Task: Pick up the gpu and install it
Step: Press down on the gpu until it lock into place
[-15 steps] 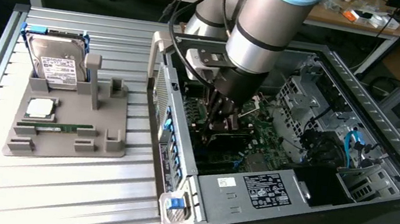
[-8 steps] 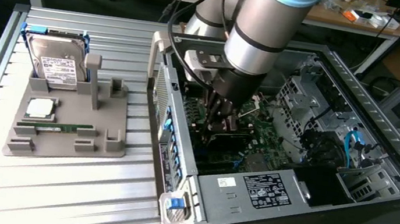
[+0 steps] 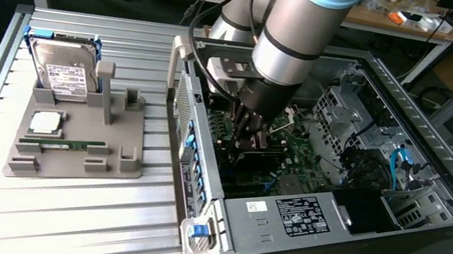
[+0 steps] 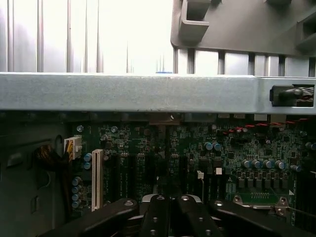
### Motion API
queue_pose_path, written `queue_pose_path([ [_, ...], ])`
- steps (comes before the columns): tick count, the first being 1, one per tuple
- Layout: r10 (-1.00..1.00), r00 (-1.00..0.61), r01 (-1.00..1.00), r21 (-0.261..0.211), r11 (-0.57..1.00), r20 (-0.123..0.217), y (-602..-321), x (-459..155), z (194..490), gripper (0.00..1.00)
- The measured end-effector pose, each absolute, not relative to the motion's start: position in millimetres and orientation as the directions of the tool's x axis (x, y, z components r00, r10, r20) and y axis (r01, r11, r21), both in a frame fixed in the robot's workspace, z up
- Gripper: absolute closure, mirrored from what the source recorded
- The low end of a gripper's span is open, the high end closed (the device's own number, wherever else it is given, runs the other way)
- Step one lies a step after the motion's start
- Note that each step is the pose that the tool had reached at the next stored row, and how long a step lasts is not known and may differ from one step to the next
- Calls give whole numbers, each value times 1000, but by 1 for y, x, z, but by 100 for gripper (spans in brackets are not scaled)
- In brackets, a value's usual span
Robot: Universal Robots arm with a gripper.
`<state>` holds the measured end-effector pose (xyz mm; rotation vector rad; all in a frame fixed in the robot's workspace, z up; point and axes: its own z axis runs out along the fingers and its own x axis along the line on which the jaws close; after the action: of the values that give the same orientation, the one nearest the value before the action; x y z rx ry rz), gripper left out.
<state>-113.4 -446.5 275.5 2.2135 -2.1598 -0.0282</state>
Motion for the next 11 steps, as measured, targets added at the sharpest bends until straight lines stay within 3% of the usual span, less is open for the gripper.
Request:
queue_pose_path([
  [11, -999, 25, -999, 48, -24, 20, -449, -122, 273, 89],
])
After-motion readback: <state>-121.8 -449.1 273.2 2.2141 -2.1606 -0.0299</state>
